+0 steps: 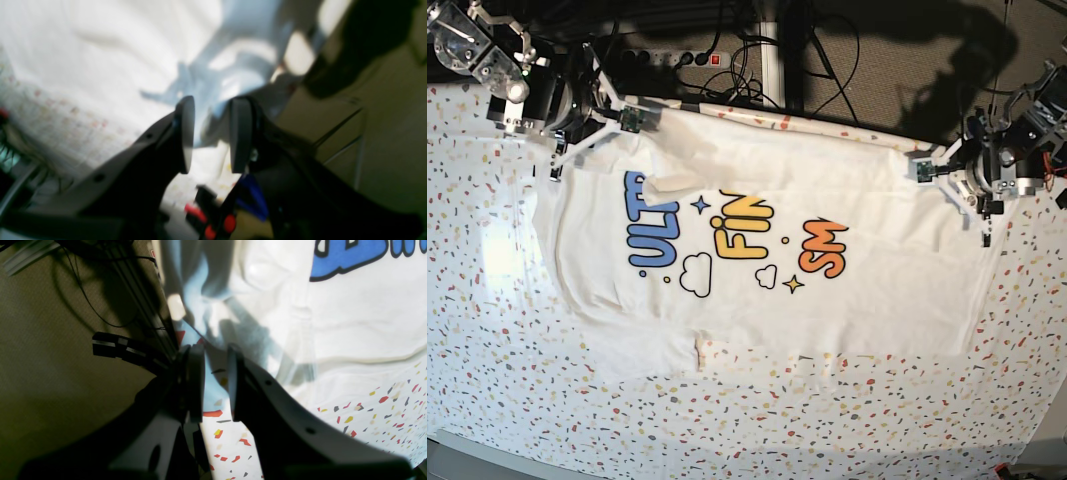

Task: Fold the T-shirt properly
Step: 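Open both grippers and move them apart over the shirt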

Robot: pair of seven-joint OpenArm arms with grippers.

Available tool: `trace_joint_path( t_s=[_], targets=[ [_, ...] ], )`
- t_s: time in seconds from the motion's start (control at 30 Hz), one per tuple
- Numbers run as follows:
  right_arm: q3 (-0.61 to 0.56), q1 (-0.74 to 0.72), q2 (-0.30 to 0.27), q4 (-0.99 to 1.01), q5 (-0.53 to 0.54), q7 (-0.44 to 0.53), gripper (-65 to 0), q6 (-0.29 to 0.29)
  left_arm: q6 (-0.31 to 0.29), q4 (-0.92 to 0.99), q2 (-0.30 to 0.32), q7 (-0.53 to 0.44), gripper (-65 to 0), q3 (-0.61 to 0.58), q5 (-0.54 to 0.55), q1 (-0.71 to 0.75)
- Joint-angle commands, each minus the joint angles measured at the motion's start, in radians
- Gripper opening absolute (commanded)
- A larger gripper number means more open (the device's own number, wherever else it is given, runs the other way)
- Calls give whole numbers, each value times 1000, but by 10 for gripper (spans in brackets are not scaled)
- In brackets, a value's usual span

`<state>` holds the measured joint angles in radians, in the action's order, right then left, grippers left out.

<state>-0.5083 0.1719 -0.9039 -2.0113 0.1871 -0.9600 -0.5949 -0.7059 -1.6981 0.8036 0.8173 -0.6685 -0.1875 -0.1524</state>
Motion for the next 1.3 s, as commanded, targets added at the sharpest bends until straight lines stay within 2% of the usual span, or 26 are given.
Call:
trace_joint_path(
  t_s=[0.0,0.2,0.33,0.43,0.53,0.63,0.7,0.8,0.87,1.0,1.13,1.27],
  targets=[
    [11,-9,-19,-16,1,7,-524,5,8,-15,24,5,-473,13,-17,-16],
    [11,-9,-18,-16,1,11,-524,5,8,-16,80,7,-473,13,-21,-17],
    [11,-18,-18,-16,9,34,-524,10,9,-34,113,53,-473,13,-21,-17],
    [11,-46,-18,-16,32,44,-524,37,108,-66,133,61,-473,13,-22,-19],
    [11,-92,5,-16,30,45,-524,79,261,-84,134,29,-474,13,-21,-47],
    [11,-137,59,-16,8,52,-524,150,386,-83,132,-86,-473,13,11,-104],
    [11,-161,108,-11,-48,63,-524,216,419,-75,114,-115,-474,13,87,-163],
    [12,-182,187,0,-141,54,-524,310,418,-21,71,-145,-474,13,191,-264],
    [11,-181,234,1,-201,31,-524,343,418,69,31,-176,-474,13,247,-337],
    [11,-180,300,1,-240,24,-524,352,395,340,-77,-224,-474,13,337,-496],
    [12,-179,364,1,-241,22,-524,371,303,635,-182,-274,-474,13,433,-647],
    [36,-179,420,1,-240,13,-524,372,226,920,-286,-373,-473,13,436,-769]
  ],
)
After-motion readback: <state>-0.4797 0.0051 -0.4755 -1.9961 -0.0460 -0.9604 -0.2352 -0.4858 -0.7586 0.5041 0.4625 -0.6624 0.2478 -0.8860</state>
